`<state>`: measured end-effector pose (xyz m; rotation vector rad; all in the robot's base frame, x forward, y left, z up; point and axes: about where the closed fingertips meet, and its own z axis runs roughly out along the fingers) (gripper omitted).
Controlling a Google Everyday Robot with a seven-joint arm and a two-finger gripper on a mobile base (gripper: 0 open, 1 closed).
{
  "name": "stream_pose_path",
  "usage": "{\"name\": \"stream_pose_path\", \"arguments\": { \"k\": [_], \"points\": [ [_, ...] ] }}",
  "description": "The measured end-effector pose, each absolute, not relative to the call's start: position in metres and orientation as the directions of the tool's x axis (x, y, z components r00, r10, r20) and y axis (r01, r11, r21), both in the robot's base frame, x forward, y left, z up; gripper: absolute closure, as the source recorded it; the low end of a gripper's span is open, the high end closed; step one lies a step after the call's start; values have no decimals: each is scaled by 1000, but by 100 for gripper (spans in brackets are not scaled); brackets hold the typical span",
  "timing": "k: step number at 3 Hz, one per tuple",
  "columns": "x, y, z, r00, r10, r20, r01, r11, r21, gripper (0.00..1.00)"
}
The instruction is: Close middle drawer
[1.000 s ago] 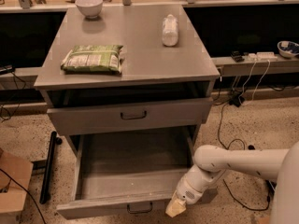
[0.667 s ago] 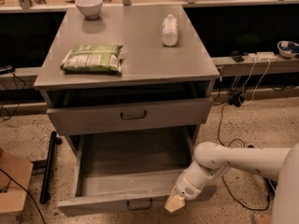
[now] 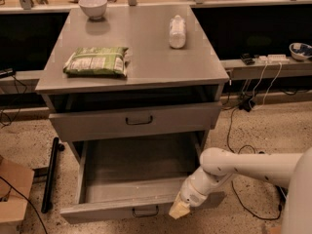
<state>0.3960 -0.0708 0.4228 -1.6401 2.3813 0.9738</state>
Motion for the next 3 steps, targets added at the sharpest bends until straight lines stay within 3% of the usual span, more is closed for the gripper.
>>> {"name": "stream_pose_path", "arguments": {
  "k": [3],
  "points": [
    [424, -58, 422, -382, -807, -450, -898, 208, 388, 100]
  ]
}}
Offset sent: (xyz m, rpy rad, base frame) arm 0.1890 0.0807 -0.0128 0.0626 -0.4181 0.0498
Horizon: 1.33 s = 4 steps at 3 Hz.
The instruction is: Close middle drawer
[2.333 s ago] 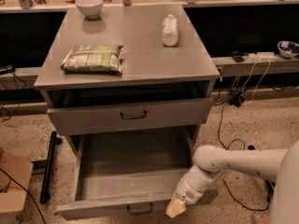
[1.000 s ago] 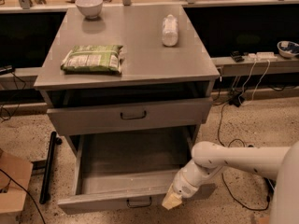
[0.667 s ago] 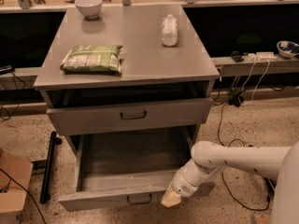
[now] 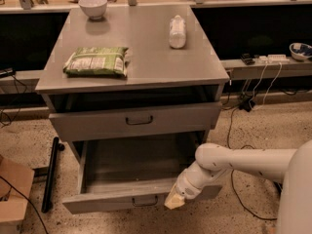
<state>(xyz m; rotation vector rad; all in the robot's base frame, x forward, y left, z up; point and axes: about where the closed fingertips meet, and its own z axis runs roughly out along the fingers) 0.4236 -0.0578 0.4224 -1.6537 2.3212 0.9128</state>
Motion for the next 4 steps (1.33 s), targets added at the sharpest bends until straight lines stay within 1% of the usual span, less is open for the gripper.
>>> {"name": "stream_pose_path", "arguments": {
  "k": [3, 4],
  "points": [
    [471, -55, 430, -315, -811, -493, -934, 172, 314, 100],
    [471, -55, 430, -315, -811, -493, -934, 172, 314, 100]
  ]
}}
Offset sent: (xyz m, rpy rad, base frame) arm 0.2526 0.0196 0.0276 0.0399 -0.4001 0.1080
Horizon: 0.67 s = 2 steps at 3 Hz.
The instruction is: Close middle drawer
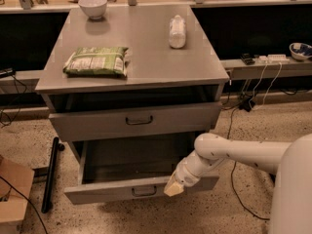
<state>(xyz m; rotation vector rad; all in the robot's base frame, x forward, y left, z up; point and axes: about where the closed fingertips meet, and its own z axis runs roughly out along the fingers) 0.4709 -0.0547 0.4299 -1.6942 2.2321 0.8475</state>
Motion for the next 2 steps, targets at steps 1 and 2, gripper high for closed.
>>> {"name": "stream_pose_path", "arguments": {
  "k": [1, 2],
  "points": [
    [473, -53, 429, -305, -818, -488, -937, 165, 308, 100],
    [482, -53, 427, -287, -826, -485, -944, 157, 290, 100]
  ]
}}
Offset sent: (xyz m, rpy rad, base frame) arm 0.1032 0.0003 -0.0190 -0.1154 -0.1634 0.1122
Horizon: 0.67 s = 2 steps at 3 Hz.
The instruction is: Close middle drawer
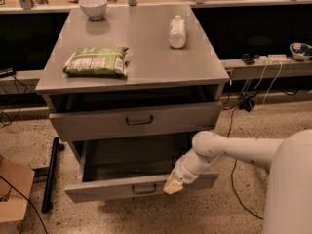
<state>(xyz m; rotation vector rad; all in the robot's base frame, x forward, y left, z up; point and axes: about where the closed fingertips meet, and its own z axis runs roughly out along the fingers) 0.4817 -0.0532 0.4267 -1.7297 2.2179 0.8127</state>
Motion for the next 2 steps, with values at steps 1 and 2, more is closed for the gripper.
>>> {"name": "stream_pose_path", "arguments": {
  "k": [1, 2],
  "points": [
    [483, -54, 426, -281, -828, -486, -946, 154, 285, 100],
    [492, -56, 426, -269, -832, -485, -952, 151, 268, 100]
  ]
}}
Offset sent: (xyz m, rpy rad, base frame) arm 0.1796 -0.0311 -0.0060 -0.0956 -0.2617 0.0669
